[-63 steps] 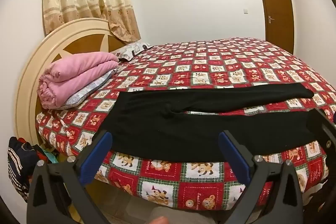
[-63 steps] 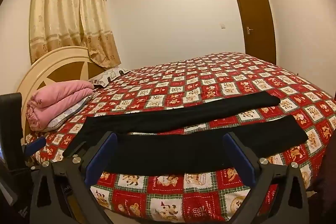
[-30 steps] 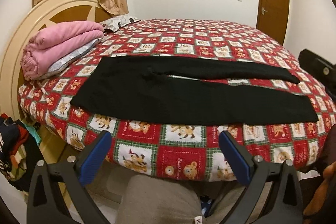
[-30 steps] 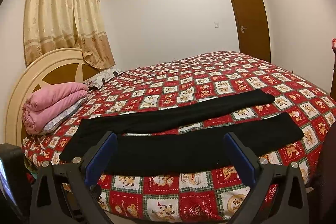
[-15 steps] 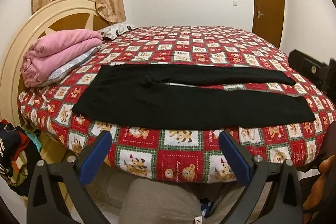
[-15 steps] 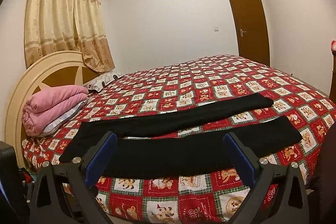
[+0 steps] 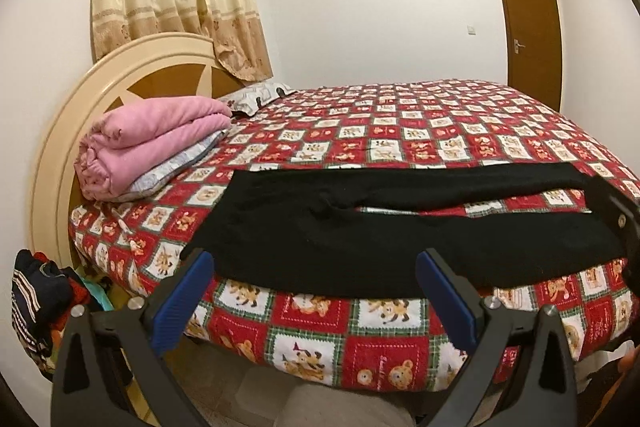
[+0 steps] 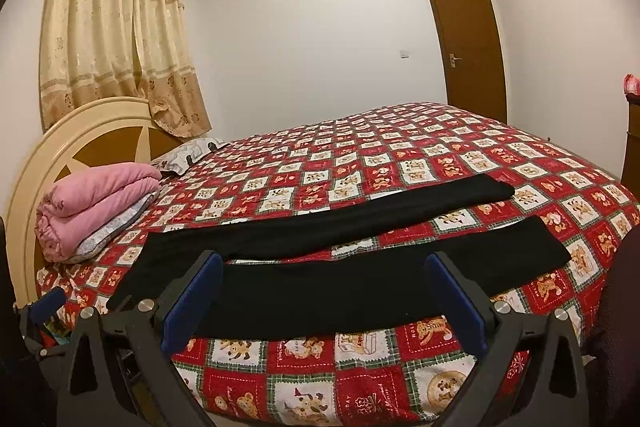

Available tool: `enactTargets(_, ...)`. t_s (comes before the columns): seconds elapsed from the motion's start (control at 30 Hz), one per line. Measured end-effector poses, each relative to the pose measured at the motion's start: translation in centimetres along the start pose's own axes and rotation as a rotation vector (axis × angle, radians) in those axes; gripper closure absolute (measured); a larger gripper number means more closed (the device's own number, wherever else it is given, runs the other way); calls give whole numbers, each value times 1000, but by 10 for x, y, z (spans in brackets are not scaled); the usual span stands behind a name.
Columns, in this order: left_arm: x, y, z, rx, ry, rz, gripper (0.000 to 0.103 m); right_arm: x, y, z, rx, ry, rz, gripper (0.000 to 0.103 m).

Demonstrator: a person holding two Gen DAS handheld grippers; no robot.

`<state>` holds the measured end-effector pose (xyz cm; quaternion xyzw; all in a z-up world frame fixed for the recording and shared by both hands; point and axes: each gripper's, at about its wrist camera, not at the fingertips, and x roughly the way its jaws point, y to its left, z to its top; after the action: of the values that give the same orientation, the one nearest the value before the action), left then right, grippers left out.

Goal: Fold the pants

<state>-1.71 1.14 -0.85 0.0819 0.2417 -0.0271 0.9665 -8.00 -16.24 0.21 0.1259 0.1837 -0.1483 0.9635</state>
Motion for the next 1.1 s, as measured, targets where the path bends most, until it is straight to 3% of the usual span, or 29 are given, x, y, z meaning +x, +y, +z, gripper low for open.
enactTargets(1.1,0,-2,0,10,14,-1,0,1,0,-3,4,11,1,1)
